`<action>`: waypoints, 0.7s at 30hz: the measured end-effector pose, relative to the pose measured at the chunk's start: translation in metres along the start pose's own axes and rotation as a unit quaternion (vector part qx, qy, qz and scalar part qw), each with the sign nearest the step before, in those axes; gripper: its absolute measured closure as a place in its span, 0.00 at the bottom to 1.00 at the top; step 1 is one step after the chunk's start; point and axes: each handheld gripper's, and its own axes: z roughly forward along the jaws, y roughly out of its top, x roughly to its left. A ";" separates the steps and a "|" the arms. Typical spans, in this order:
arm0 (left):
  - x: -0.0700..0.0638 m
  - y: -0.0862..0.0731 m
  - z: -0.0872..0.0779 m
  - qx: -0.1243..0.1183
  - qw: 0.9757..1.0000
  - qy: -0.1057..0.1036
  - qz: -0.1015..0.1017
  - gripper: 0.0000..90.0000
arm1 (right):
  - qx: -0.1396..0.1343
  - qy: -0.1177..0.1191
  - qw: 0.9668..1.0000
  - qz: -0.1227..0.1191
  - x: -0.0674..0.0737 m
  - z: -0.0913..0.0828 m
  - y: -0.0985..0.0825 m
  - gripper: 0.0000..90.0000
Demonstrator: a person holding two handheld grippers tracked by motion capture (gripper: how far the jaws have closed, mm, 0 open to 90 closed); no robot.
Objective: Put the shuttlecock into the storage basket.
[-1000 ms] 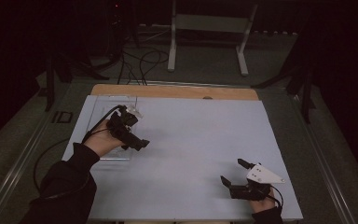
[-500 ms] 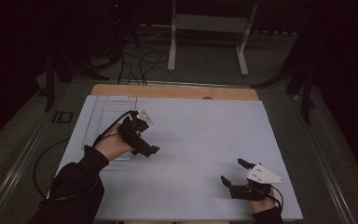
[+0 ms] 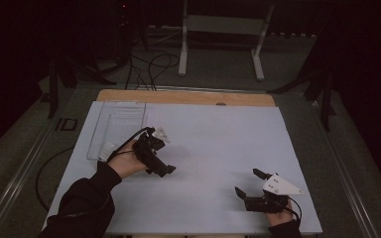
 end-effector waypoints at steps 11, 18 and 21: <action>-0.009 -0.010 0.013 -0.005 1.000 -0.021 0.007 0.00 | 0.000 0.001 1.000 0.001 0.000 0.000 0.000 0.13; -0.015 -0.018 0.019 -0.012 1.000 -0.023 0.014 0.00 | 0.001 0.001 1.000 -0.001 0.000 0.000 0.000 0.13; -0.017 -0.022 0.019 -0.015 0.999 -0.024 0.015 0.00 | 0.002 0.001 1.000 0.000 0.000 -0.001 0.000 0.13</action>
